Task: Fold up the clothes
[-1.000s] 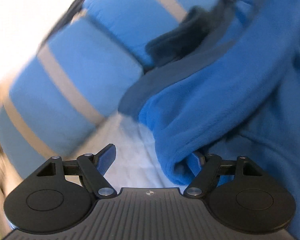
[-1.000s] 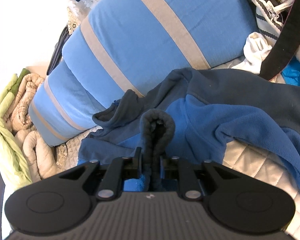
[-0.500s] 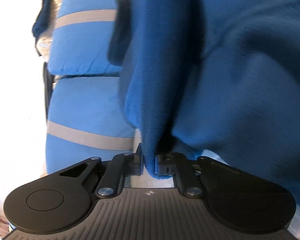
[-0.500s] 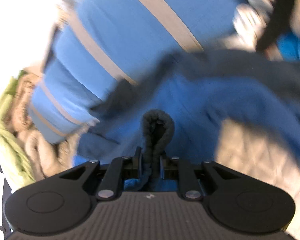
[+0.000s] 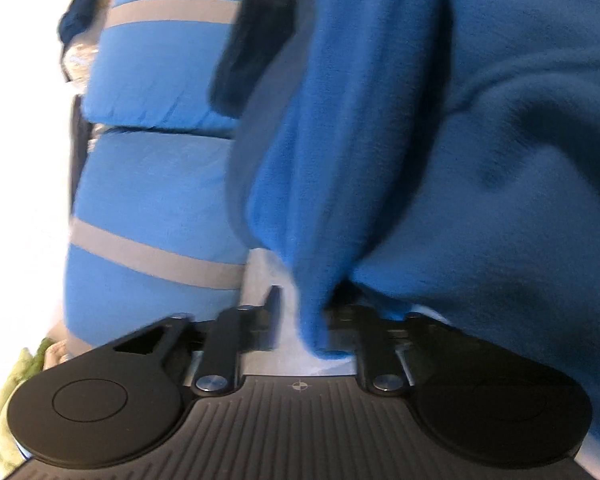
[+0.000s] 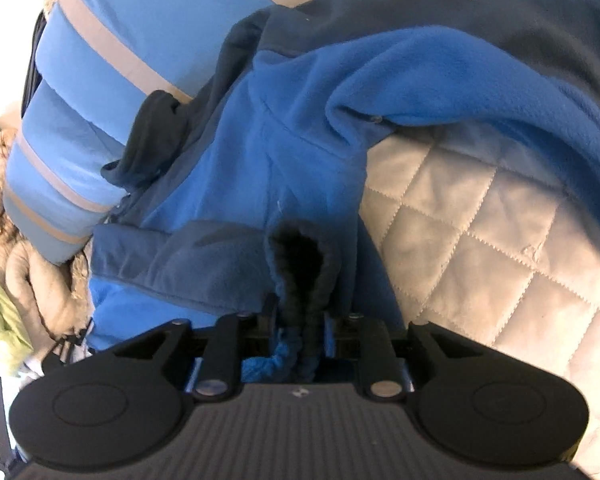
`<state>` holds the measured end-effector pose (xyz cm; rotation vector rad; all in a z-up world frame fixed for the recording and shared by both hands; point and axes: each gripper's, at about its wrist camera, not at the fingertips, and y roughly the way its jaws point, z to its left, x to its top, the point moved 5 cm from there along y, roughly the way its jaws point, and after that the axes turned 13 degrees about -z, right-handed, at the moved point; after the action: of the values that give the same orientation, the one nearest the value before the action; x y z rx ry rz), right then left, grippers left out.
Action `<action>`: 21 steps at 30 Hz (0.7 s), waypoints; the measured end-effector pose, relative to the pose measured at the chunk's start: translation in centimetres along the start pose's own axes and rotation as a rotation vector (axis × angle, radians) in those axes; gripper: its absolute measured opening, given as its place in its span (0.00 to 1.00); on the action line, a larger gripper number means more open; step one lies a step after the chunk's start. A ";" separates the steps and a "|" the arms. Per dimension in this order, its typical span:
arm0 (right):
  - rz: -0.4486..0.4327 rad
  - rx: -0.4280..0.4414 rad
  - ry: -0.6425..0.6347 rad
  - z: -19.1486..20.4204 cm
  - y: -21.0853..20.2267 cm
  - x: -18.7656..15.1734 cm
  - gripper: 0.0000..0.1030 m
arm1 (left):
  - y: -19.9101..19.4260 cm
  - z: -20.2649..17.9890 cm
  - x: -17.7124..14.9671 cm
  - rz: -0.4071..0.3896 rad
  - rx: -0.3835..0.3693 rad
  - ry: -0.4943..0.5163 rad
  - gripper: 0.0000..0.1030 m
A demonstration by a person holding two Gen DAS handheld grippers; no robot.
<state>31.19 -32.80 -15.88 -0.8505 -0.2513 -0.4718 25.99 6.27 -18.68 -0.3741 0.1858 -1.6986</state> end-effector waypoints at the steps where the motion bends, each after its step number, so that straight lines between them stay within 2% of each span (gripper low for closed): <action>1: -0.002 0.011 0.001 0.2 -0.4 0.1 0.62 | -0.3 0.6 0.1 0.003 0.018 -0.009 0.58; 2: -0.016 0.021 0.002 0.2 -1.0 0.3 0.76 | -0.7 1.4 0.0 0.006 0.017 -0.036 0.64; 3: -0.031 0.029 0.002 0.2 -1.7 0.5 0.82 | -1.1 2.2 0.0 0.009 0.010 -0.069 0.70; 4: -0.051 0.022 -0.009 0.3 -2.4 0.7 0.85 | -1.7 3.0 -0.1 0.011 -0.007 -0.114 0.71; 9: -0.104 -0.020 -0.057 -0.9 -5.5 1.5 0.85 | -4.3 5.8 -1.0 0.057 -0.082 -0.329 0.71; 13: -0.079 -0.025 -0.066 -2.3 -6.4 0.4 0.84 | -6.4 6.9 -2.4 0.099 -0.128 -0.507 0.71; 15: -0.053 -0.025 -0.089 -2.6 -6.1 -0.7 0.79 | -7.1 7.8 -2.8 0.115 -0.136 -0.575 0.70; 17: -0.019 -0.030 -0.106 -2.9 -5.7 -1.8 0.65 | -8.1 8.4 -2.4 0.103 -0.139 -0.618 0.71; 19: 0.014 -0.031 -0.123 -3.0 -5.3 -2.9 0.55 | -8.7 8.8 -1.6 0.090 -0.137 -0.637 0.71; 21: 0.046 0.003 -0.122 -2.9 -4.8 -3.7 0.44 | -9.3 9.2 -0.6 0.076 -0.130 -0.646 0.71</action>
<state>25.66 -36.62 -16.03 -0.8818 -0.3441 -0.3767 20.63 9.19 -7.12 -0.9754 -0.1649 -1.4161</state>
